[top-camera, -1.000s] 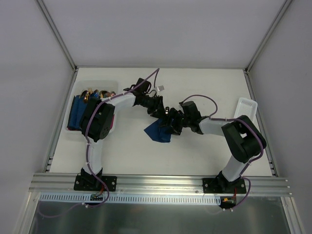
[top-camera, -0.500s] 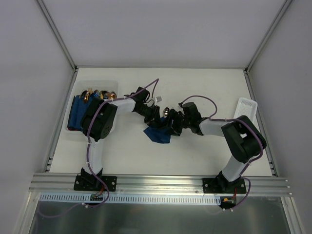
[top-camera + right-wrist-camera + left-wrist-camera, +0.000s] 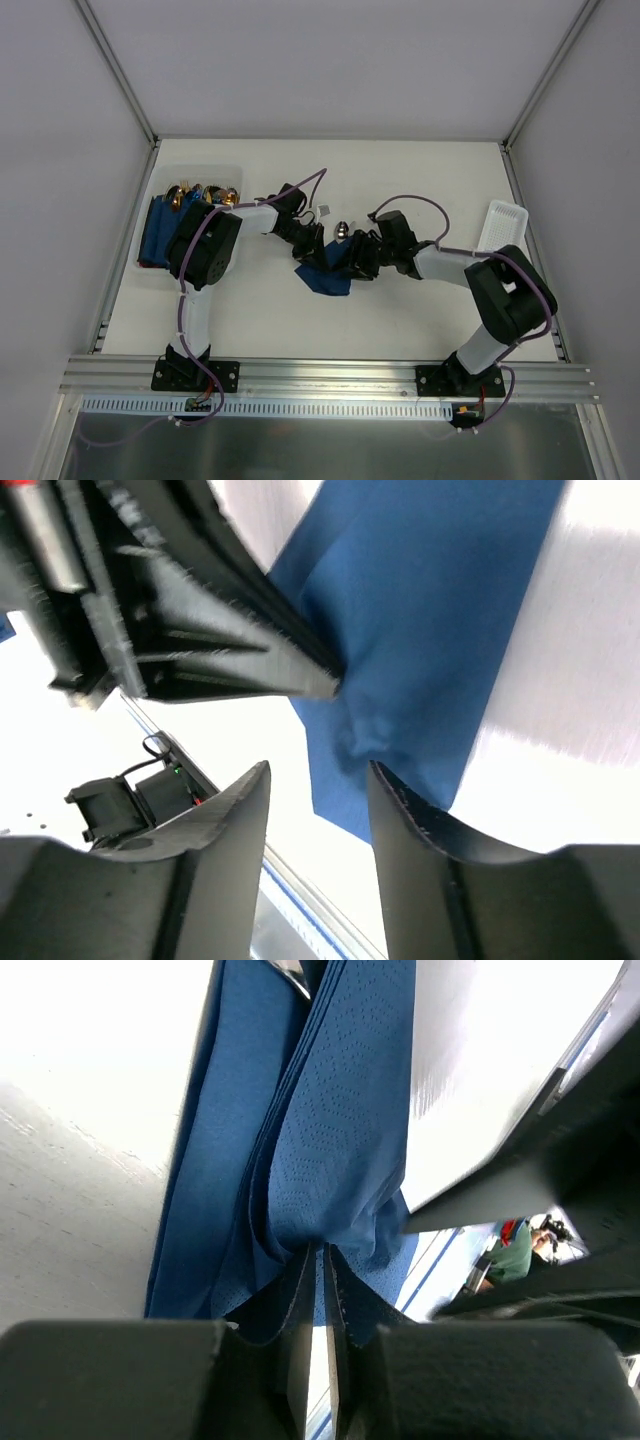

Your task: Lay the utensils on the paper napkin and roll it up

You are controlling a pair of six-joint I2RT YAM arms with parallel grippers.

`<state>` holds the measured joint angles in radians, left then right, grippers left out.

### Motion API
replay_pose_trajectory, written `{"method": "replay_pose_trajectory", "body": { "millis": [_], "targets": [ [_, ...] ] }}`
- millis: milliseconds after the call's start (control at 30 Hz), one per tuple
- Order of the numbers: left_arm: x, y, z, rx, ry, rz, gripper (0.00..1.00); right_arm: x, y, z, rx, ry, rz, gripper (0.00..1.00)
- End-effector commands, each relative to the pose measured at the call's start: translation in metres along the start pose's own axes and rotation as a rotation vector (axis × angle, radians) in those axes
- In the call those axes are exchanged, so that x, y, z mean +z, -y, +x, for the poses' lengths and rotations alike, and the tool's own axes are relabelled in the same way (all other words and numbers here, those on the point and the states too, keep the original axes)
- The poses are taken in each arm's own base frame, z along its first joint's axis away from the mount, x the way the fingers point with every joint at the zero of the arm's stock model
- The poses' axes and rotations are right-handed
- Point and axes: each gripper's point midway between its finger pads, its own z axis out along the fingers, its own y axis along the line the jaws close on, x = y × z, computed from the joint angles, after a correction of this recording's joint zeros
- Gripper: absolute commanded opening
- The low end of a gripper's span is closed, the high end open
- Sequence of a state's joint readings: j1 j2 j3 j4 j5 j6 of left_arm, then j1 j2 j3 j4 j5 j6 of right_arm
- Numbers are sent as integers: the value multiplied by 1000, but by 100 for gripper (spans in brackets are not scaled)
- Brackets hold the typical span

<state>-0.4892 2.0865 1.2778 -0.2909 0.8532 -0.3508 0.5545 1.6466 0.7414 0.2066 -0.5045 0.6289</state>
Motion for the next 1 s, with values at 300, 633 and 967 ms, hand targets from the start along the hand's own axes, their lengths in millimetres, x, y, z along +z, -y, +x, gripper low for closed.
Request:
{"method": "replay_pose_trajectory", "body": {
  "millis": [300,633,967],
  "targets": [
    [-2,-8,2,-11,-4,-26,7,-21,-19,-9,-87,57,37,18],
    [-6,-8,-2,-18,8,-20,7,2,-9,5,-105,12,87,9],
    [-43,35,-20,70,97,56,16,15,30,25,-81,-52,212,8]
  ]
}}
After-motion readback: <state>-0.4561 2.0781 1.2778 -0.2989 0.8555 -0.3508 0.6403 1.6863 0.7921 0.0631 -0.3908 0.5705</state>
